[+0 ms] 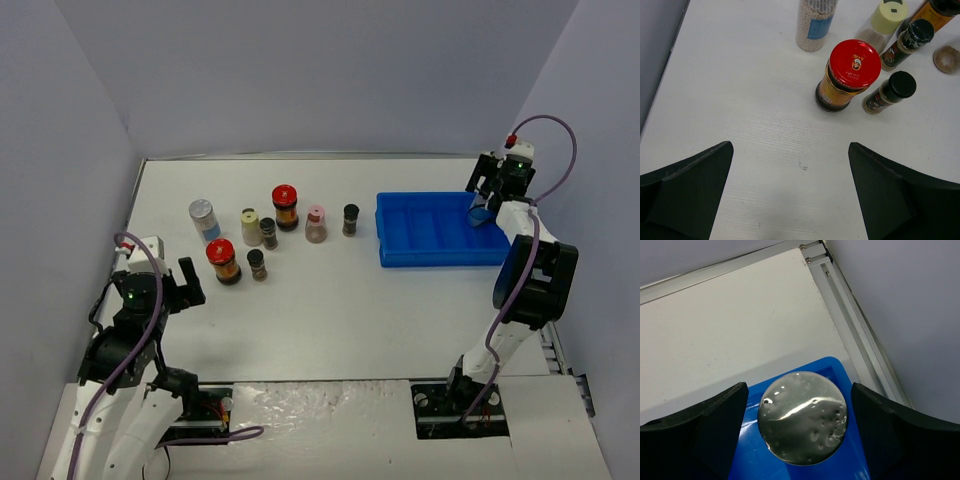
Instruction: Organize the condiment bottles
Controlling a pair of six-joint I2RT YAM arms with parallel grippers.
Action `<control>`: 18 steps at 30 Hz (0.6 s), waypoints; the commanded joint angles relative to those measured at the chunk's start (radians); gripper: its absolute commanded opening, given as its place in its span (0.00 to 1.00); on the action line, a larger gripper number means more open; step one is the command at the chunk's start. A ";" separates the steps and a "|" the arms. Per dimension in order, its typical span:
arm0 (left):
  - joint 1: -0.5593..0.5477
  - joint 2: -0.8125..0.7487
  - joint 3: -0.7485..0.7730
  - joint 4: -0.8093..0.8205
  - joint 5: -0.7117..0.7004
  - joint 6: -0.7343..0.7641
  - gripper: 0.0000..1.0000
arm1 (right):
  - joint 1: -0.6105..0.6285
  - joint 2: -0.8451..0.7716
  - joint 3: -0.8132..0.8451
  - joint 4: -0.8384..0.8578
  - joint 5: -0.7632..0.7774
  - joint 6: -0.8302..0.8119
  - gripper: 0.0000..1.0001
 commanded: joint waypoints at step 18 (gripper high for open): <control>0.121 0.712 0.437 0.251 0.087 -0.100 0.97 | 0.219 -0.550 -0.078 -0.150 -0.019 0.200 1.00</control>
